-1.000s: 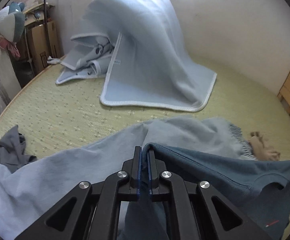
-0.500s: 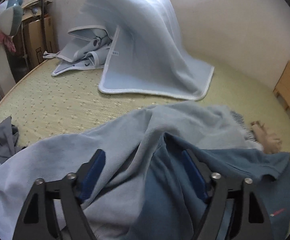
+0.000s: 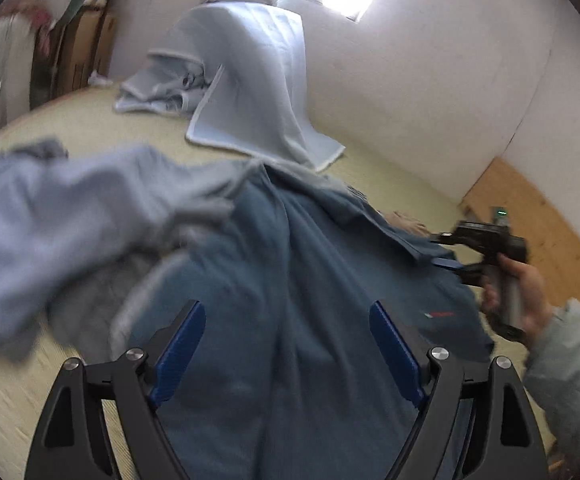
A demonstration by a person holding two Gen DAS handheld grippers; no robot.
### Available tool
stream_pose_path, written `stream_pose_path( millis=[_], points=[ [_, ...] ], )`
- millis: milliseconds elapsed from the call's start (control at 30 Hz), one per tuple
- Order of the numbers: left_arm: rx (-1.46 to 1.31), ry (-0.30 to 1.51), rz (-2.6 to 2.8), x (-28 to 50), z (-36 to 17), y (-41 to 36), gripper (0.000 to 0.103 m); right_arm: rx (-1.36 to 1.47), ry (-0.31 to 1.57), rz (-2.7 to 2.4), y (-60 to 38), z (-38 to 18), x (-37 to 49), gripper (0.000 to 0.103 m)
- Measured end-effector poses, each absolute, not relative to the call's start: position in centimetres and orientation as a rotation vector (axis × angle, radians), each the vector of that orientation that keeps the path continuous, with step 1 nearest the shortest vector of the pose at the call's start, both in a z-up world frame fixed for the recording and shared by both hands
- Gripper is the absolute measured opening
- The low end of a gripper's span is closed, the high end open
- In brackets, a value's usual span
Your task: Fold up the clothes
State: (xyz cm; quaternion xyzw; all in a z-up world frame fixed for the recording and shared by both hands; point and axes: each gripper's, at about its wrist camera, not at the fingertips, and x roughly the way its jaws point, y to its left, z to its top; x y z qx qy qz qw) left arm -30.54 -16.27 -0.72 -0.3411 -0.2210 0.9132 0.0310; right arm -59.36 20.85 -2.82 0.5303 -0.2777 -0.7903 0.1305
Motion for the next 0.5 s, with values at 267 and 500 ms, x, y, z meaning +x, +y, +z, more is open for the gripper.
stream_pose_path(
  millis=[267,500],
  points=[
    [-1.041,-0.781,2.688,-30.3,-2.8,-15.1,0.087,1.638,-0.779,-2.399,19.4,-4.3,-60.5,0.045],
    [-0.984,-0.848,2.671,-29.2,-1.3,-16.0,0.087,1.602,-0.752,-2.469,18.8,-3.1,-61.2,0.007]
  ],
)
